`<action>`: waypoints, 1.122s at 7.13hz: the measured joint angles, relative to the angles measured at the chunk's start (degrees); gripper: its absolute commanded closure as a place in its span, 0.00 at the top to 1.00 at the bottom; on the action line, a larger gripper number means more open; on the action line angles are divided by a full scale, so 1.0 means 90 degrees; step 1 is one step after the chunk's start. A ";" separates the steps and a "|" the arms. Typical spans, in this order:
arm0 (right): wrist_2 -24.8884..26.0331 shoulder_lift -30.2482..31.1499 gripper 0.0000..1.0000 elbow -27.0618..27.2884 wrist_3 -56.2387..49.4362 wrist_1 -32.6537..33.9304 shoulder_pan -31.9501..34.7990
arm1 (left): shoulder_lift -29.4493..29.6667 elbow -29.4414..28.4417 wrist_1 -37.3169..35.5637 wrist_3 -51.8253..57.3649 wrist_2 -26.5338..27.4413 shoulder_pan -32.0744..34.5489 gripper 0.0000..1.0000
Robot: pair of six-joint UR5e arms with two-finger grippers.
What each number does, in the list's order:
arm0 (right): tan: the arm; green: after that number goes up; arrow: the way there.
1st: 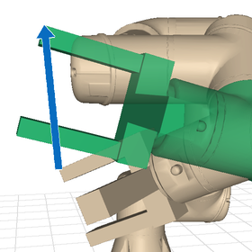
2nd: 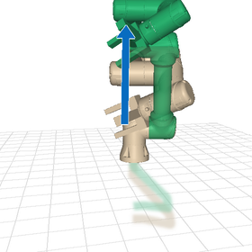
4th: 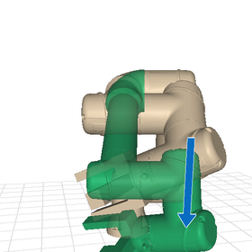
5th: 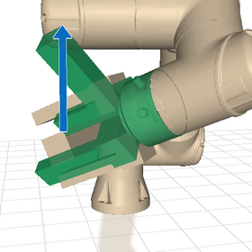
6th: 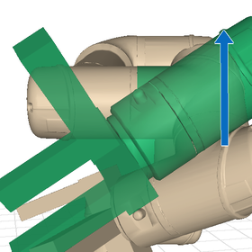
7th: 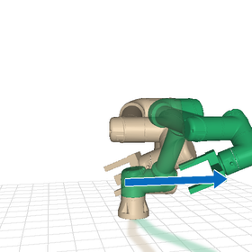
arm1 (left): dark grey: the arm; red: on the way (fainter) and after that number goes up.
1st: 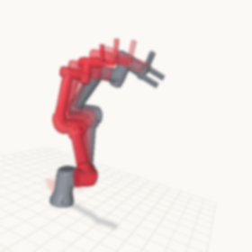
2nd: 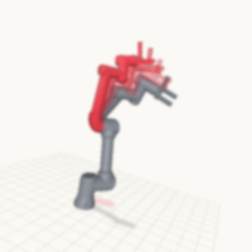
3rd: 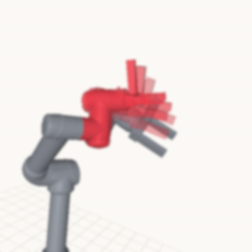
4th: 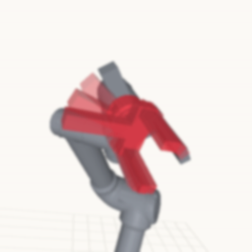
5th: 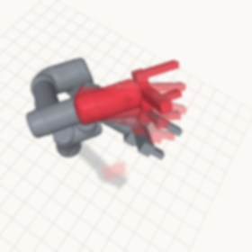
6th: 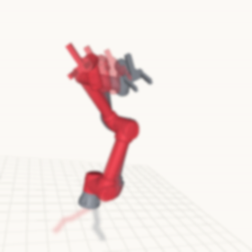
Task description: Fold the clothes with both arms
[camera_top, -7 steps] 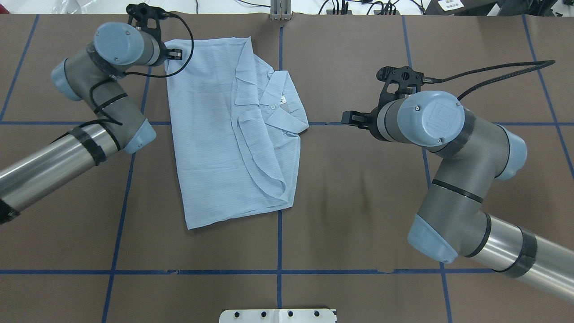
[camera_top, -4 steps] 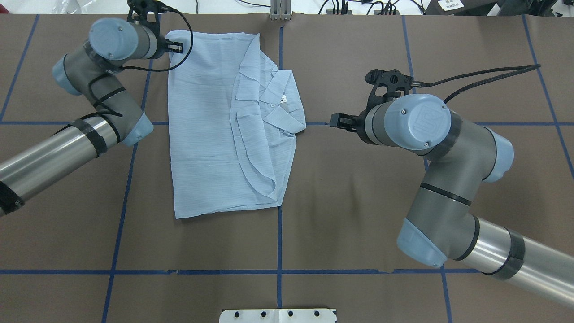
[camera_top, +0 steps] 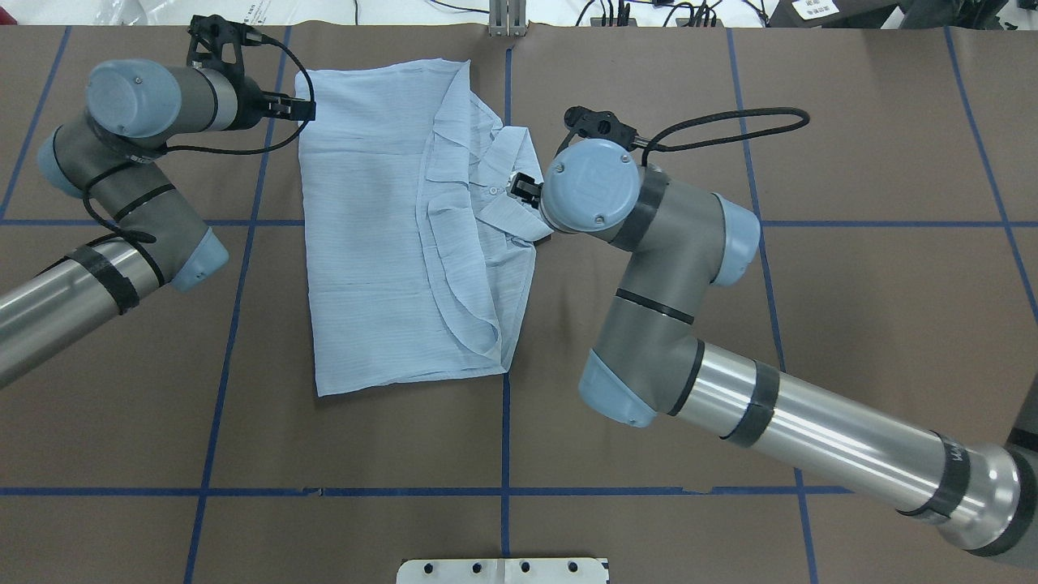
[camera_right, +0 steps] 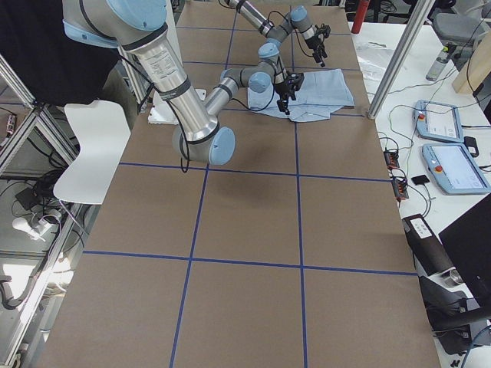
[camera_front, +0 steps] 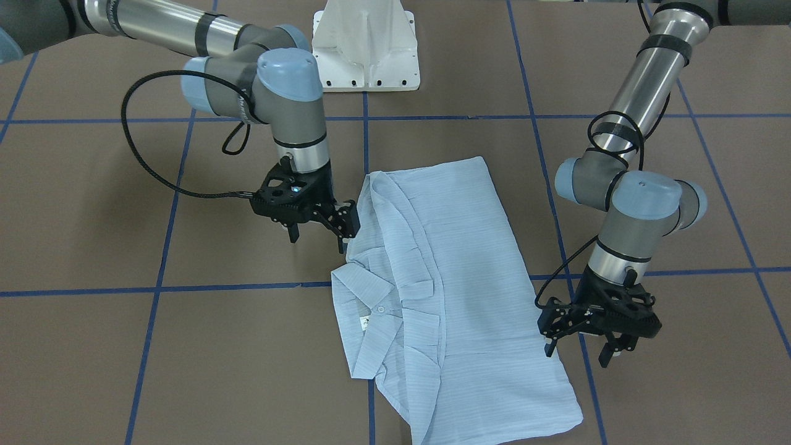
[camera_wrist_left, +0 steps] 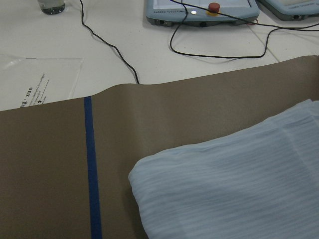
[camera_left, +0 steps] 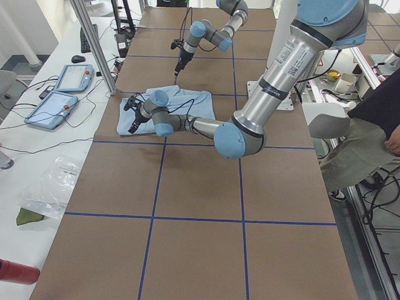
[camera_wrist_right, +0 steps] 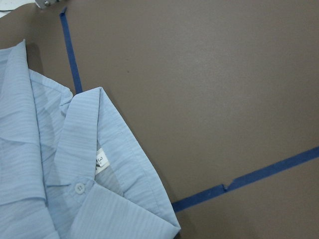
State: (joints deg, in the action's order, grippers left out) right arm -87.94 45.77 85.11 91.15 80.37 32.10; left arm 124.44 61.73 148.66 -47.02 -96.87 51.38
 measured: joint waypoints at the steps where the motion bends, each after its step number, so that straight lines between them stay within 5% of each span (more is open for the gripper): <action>1: 0.0230 -0.0205 0.69 -0.0349 0.0303 -0.0033 -0.0069 | -0.0101 0.0153 0.0022 -0.0038 -0.0006 -0.0007 1.00; 4: 0.0708 -0.0373 0.58 -0.1036 0.0774 -0.0600 -0.0276 | -0.0189 0.0284 0.0035 -0.0068 -0.0008 -0.0032 1.00; 8: 0.0976 -0.0396 0.57 -0.1329 0.1131 -0.0716 -0.0417 | -0.0193 0.0297 0.0035 -0.0069 -0.0009 -0.0052 1.00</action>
State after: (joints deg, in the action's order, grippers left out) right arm -79.16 42.20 73.14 101.33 73.93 28.34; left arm 122.70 64.41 148.97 -47.64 -96.94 50.91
